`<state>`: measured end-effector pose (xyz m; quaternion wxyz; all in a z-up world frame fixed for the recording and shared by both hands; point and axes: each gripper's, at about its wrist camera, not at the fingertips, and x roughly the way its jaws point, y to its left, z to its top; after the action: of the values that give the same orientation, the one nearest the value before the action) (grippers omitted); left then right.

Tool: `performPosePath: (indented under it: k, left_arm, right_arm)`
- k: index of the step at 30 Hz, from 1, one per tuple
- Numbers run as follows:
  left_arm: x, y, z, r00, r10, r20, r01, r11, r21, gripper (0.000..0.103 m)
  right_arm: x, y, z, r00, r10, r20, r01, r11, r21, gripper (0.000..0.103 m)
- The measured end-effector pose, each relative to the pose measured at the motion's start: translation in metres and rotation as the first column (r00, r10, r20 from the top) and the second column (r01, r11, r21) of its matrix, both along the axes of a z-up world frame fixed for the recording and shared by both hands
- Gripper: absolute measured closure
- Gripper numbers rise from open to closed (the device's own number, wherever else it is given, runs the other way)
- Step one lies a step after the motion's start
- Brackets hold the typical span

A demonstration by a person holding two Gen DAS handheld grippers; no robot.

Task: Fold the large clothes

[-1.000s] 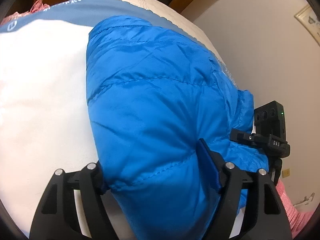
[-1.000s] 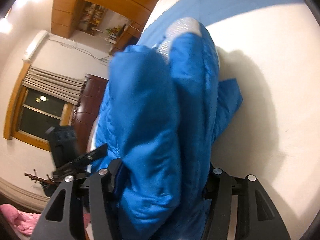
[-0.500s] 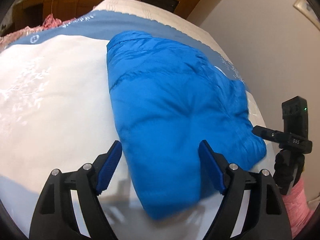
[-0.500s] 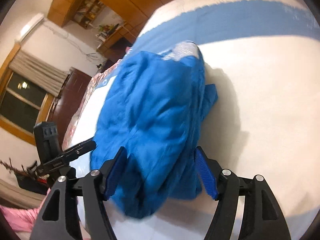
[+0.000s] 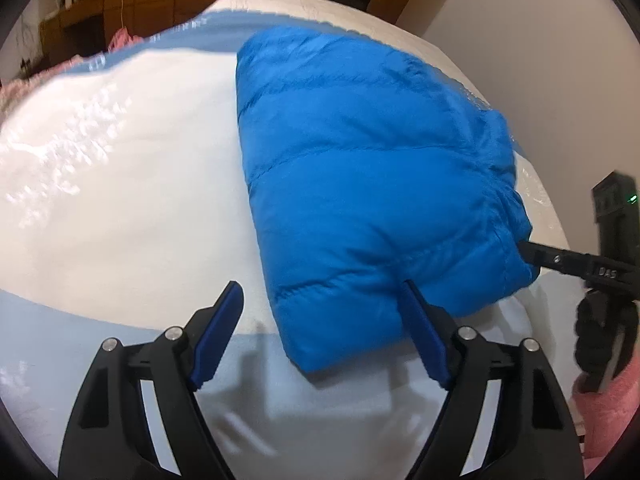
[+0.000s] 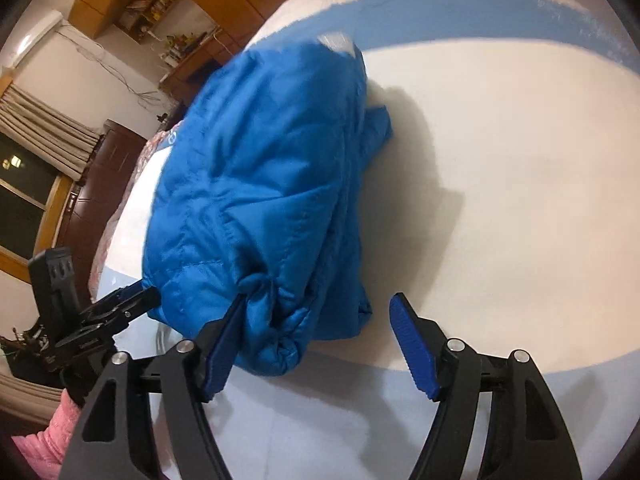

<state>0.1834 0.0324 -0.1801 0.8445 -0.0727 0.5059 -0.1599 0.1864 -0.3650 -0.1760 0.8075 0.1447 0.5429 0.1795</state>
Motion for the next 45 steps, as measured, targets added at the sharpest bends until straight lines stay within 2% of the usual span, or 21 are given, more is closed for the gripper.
performPosePath:
  k: [3,5,7,9,11,17,20,24,32,39,45]
  left_arm:
    - [-0.009,-0.006,0.020,0.999,0.000,0.033,-0.001,0.999,0.034,0.024]
    - [-0.017,-0.009,0.032,0.999,0.007,0.041,-0.009,0.999,0.043,0.021]
    - [-0.026,-0.011,0.042,0.998,0.018,0.053,-0.021,0.998,0.054,0.021]
    - [-0.036,-0.017,0.054,0.998,0.023,0.061,-0.028,0.997,0.078,0.015]
    - [-0.047,-0.019,0.065,0.997,0.035,0.074,-0.043,0.994,0.101,0.013]
    - [-0.079,-0.017,0.090,0.986,0.105,0.126,-0.121,0.984,0.129,0.011]
    - [-0.089,-0.016,0.101,0.977,0.149,0.156,-0.174,0.971,0.164,0.008]
    - [-0.098,-0.015,0.113,0.971,0.184,0.150,-0.208,0.964,0.164,0.007]
    - [-0.117,-0.023,0.124,0.974,0.173,0.144,-0.199,0.961,0.193,0.007]
    - [-0.135,-0.029,0.135,0.969,0.154,0.194,-0.196,0.955,0.224,0.008]
    - [-0.140,-0.028,0.138,0.968,0.148,0.202,-0.193,0.954,0.227,0.007]
  right_arm:
    - [-0.016,0.012,0.028,0.999,0.015,0.049,-0.009,0.995,-0.104,0.028]
    - [-0.026,0.023,0.042,0.997,0.013,0.072,-0.002,0.988,-0.156,0.016]
    - [-0.038,0.026,0.054,0.996,0.008,0.093,0.011,0.978,-0.210,0.013]
    - [-0.051,0.030,0.066,0.994,0.009,0.108,0.021,0.964,-0.266,0.009]
    - [-0.059,0.035,0.075,0.993,0.010,0.117,0.026,0.954,-0.298,0.005]
    - [-0.085,0.039,0.100,0.986,0.022,0.163,0.027,0.956,-0.291,0.004]
    - [-0.092,0.040,0.106,0.989,0.015,0.149,0.031,0.954,-0.298,0.004]
    - [-0.100,0.040,0.111,0.989,0.009,0.145,0.036,0.951,-0.309,0.004]
    - [-0.113,0.035,0.122,0.990,-0.008,0.140,0.050,0.953,-0.300,0.004]
    - [-0.119,0.028,0.126,0.990,-0.015,0.137,0.050,0.965,-0.256,0.004]
    - [-0.123,0.032,0.129,0.989,-0.009,0.145,0.046,0.966,-0.256,0.004]
